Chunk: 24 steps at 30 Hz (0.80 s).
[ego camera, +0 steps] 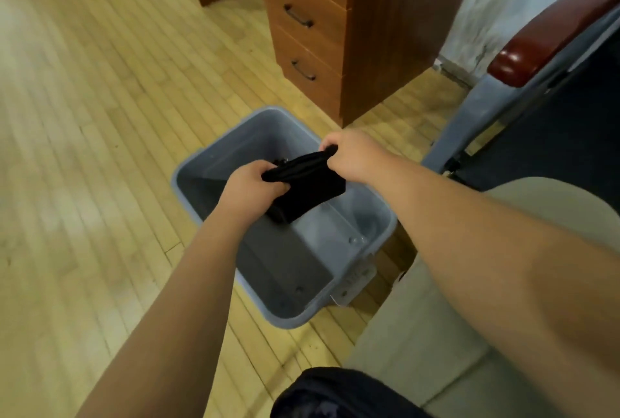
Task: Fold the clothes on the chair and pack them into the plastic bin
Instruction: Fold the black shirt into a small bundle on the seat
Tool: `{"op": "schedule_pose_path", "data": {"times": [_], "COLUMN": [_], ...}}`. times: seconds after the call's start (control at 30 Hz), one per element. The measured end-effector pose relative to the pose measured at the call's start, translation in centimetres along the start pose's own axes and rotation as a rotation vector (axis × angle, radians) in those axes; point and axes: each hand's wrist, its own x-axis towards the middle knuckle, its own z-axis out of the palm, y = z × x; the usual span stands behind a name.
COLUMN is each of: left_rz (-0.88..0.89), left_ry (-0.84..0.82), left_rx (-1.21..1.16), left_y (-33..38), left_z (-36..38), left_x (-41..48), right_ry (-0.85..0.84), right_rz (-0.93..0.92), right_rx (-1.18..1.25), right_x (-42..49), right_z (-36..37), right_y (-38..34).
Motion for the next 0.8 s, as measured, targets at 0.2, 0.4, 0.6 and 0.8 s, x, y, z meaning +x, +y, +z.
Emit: {"op": "schedule_pose_path", "data": {"times": [0.2, 0.4, 0.6, 0.8], "left_rz": [-0.057, -0.093, -0.205, -0.193], "left_ry": [-0.007, 0.064, 0.3, 0.138], "left_rx": [-0.074, -0.082, 0.082, 0.128], "left_y": [-3.4, -4.4, -6.0, -6.7], "left_z": [1.3, 0.3, -0.5, 1.7], "left_x": [1.5, 4.8, 9.5, 9.1], "right_ry": [-0.121, -0.003, 0.135, -0.154], "right_rz": [0.002, -0.021, 0.013, 0.174], "right_rx": [-0.028, 0.068, 0.098, -0.121], "right_x": [3.2, 6.1, 7.8, 6.8], "right_z": [1.7, 3.4, 3.6, 5.0], "right_y": [1.0, -0.6, -1.6, 0.4]}}
